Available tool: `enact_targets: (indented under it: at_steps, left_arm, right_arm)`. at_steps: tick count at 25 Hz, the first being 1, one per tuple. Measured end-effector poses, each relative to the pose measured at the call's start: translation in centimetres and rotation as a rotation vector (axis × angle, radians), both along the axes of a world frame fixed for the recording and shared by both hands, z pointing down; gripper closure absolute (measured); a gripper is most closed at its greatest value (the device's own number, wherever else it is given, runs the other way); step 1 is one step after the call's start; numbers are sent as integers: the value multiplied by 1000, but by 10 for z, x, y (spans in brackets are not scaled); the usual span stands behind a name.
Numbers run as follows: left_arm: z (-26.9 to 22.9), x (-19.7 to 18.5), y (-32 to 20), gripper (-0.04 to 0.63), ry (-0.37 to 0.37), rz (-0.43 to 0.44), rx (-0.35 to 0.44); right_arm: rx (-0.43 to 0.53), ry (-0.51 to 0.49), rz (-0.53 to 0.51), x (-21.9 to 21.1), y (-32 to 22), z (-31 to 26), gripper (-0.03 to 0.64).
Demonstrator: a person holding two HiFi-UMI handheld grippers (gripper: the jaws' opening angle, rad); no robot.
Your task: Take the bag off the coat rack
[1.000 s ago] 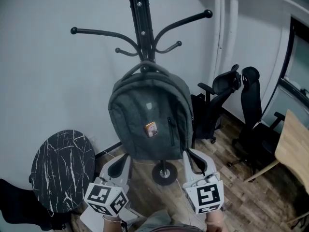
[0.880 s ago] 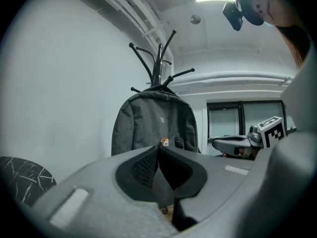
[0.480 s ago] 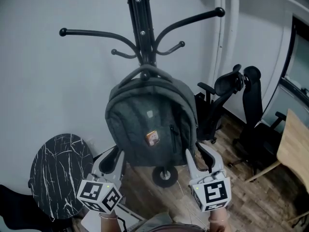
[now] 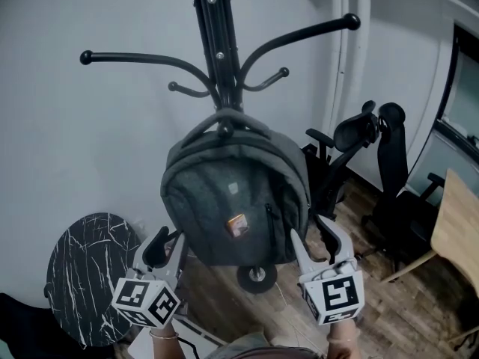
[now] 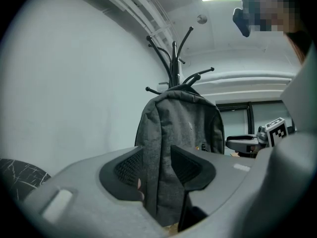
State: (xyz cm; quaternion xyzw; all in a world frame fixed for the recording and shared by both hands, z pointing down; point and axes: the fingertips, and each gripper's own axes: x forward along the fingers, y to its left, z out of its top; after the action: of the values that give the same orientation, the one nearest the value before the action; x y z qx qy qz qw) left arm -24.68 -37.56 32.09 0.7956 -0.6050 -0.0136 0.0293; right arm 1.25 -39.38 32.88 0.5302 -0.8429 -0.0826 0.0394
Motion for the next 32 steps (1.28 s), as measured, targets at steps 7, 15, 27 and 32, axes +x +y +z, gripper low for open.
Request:
enact_targets:
  at_steps: [7, 15, 27, 32]
  left_arm:
    - [8, -10, -23, 373, 14, 3, -36]
    - [18, -10, -44, 349, 49, 54, -74]
    - [28, -1, -66, 340, 21, 120, -108]
    - [29, 0, -66, 375, -15, 98, -101]
  right_arm:
    - [-25, 4, -6, -2, -16, 3, 399]
    - [-77, -13, -16, -3, -35, 12, 357]
    - [-117, -52, -42, -10, -54, 19, 354]
    - [-103, -33, -10, -11, -59, 21, 371]
